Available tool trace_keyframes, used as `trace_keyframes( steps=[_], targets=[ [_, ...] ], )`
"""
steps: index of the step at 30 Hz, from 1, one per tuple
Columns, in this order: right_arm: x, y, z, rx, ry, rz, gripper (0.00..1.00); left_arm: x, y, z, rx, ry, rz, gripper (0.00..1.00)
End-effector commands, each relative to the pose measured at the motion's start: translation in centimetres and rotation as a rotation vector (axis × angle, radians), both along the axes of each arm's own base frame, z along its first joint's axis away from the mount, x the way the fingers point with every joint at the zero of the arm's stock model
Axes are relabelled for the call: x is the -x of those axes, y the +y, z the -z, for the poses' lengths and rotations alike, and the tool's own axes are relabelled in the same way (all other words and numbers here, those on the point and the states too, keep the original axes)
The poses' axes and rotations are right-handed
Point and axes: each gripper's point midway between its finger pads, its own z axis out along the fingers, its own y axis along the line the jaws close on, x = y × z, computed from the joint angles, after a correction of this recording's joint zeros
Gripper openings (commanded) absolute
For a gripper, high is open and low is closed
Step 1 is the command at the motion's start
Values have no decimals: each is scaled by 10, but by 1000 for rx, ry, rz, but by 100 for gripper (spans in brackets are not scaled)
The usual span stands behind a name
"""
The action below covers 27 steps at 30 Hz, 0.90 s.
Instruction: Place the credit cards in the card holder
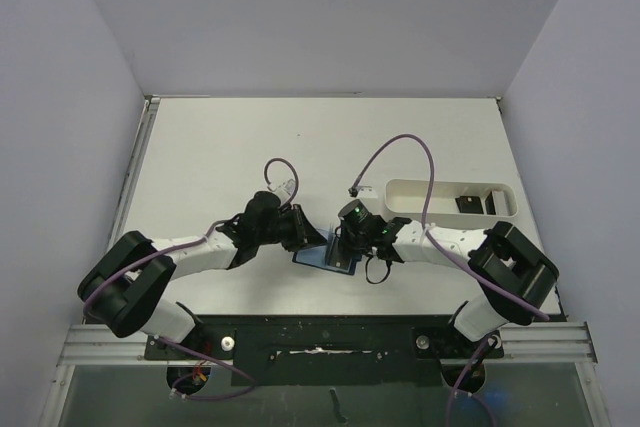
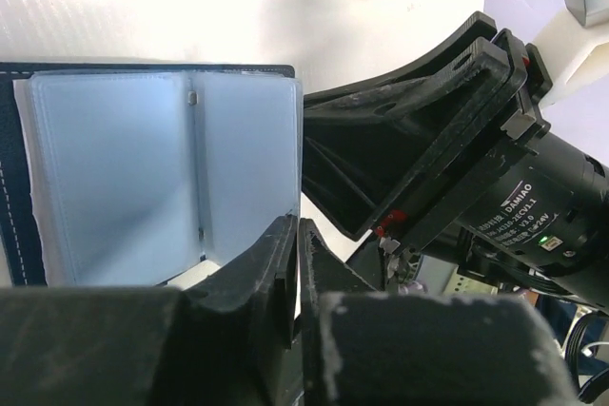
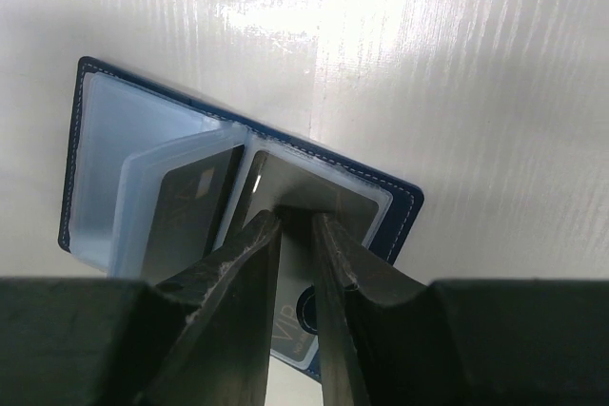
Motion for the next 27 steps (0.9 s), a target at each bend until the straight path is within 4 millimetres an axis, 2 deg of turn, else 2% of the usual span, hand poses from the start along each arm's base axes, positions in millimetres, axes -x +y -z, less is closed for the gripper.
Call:
trace_keyframes(
  steps=[1,5,9,14,16,21,24,27],
  targets=[
    [-7,-9,-3,36,-45,6,23,-11,-9,-15,17,-73,7,0],
    [-7,-12,-4,46,-46,12,22,-10,-12,-10,0,-73,17,0],
    [-6,-25,-14,75,-57,45,23,-8,-18,-7,-7,-72,37,0],
    [-5,-38,-36,73,-97,80,29,-8,-24,-4,-23,-72,48,0],
    [-6,-40,-47,65,-115,85,31,-6,-21,4,-63,-66,48,0],
    [-17,-48,-78,72,-196,68,36,-11,-26,-2,-61,-85,47,3],
    [-32,-62,-90,115,-226,63,39,-12,-25,-3,-79,-97,44,10],
    [-50,-86,-102,170,-245,97,41,-14,-19,-2,-125,-112,39,28]
  ],
)
